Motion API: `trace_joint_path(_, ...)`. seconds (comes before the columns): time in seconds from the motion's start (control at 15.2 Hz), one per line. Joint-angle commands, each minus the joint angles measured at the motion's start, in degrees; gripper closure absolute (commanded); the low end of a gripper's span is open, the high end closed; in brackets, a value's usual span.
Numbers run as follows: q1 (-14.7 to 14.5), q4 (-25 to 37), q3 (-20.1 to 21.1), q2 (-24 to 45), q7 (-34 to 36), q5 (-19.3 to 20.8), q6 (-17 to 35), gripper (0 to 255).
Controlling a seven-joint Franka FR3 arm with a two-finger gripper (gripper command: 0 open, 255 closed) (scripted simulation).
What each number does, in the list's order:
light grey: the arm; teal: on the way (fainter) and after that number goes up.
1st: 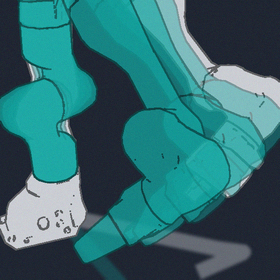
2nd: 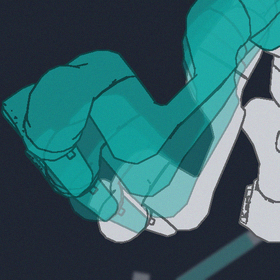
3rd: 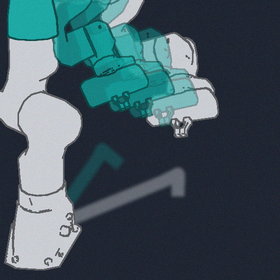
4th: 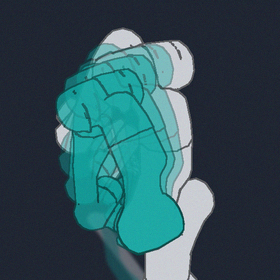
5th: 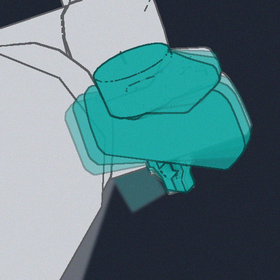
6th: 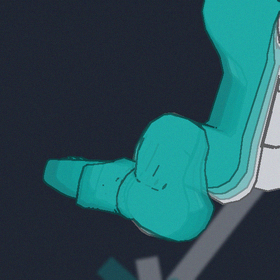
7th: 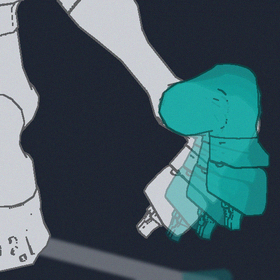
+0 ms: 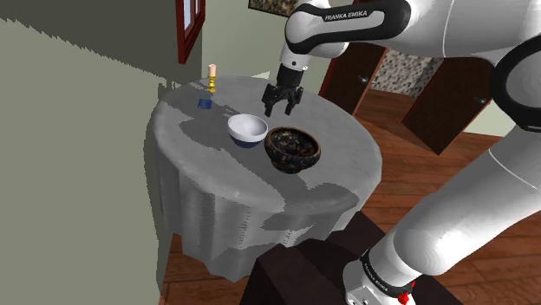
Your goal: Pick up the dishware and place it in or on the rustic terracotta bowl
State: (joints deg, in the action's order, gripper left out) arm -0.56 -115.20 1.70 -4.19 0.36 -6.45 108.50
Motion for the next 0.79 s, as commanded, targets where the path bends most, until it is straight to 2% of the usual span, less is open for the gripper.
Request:
trace_joint_path(0.0,-0.09,3.63,0.09,4.58,0.09,-0.21,1.13,0)
trace_joint_path(0.2,-0.15,8.28,0.13,9.41,0.19,-0.39,1.48,0)
trace_joint_path(0.73,-0.46,4.03,0.39,10.72,0.05,-0.62,7.05,0)
